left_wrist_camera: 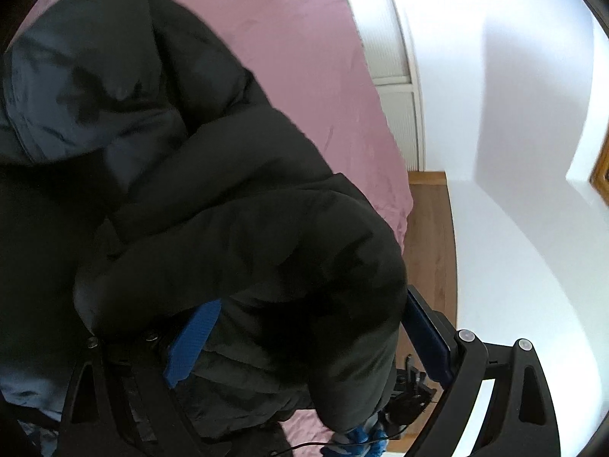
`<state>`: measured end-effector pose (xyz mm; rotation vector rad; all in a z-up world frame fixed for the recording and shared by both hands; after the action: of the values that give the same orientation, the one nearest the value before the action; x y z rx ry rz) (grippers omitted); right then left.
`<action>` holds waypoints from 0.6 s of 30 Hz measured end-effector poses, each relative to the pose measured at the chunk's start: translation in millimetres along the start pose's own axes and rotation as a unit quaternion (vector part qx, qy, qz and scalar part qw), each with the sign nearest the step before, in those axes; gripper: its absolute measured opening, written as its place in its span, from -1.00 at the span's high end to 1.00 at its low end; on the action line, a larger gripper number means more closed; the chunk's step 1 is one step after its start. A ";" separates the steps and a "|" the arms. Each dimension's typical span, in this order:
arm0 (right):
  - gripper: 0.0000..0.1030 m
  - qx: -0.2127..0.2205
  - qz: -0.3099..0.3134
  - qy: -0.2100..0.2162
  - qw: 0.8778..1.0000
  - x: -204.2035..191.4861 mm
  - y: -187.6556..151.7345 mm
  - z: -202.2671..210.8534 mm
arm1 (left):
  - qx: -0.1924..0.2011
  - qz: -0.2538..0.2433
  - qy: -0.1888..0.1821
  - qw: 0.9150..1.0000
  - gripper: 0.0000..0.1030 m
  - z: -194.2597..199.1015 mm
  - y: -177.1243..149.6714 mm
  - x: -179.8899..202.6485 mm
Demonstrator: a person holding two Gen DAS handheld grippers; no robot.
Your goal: Fold large clothes
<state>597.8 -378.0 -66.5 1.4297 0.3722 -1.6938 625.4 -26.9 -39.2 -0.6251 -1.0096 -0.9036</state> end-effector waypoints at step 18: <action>0.81 0.010 0.160 -0.080 0.984 -73.5 89.8 -97.1 | 0.074 -0.176 -0.048 0.980 0.75 -26.4 105.9 103.2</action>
<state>726.7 -331.8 -2.2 1.2802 0.0330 -1.5378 753.4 -30.3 39.2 -0.3715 -1.2870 -1.1036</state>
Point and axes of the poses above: each gripper's, at about its wrist camera, not at the fingertips, and z roughly against the way its jaws point, x to its right, y to its top, the point moved 4 cm from there along -z, roughly the way its jaws point, and after that the axes turned 2 degrees about -x, right-handed, at the moved point
